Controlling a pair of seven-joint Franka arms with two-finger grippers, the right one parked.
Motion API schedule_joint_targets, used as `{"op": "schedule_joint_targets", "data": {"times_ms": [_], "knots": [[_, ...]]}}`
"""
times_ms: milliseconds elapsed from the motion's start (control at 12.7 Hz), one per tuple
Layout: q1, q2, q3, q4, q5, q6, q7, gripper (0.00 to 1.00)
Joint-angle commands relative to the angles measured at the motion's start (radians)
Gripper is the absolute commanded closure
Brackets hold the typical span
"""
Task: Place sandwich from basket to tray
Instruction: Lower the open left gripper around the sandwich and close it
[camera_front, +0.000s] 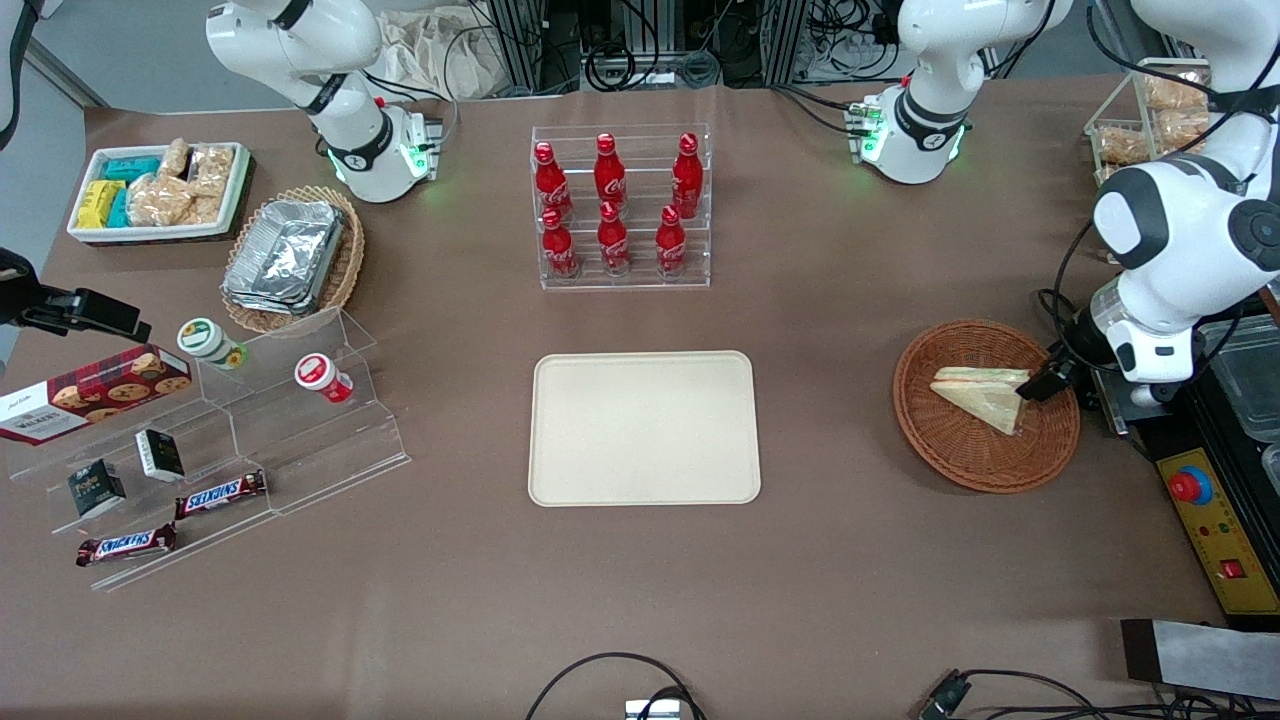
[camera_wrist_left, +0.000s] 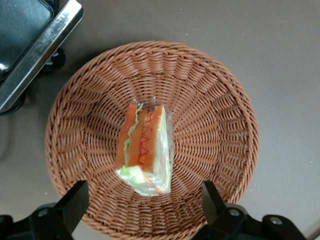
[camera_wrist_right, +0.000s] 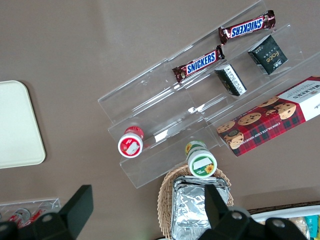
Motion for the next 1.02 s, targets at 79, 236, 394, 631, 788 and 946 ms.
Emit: {"op": "schedule_joint_targets", "data": {"times_ms": [79,236,394,631,788,946], "knots": [[0.008,0.046,-0.009,-0.012,-0.021,0.09,-0.011,0.0],[0.006,0.079,-0.011,-0.02,-0.033,0.145,-0.025,0.0],[0.0,0.104,-0.013,-0.021,-0.033,0.17,-0.052,0.0],[-0.002,0.113,-0.014,-0.021,-0.033,0.171,-0.074,0.0],[-0.002,0.124,-0.014,-0.03,-0.033,0.188,-0.083,0.0],[-0.005,0.135,-0.016,-0.056,-0.035,0.242,-0.085,0.0]]}}
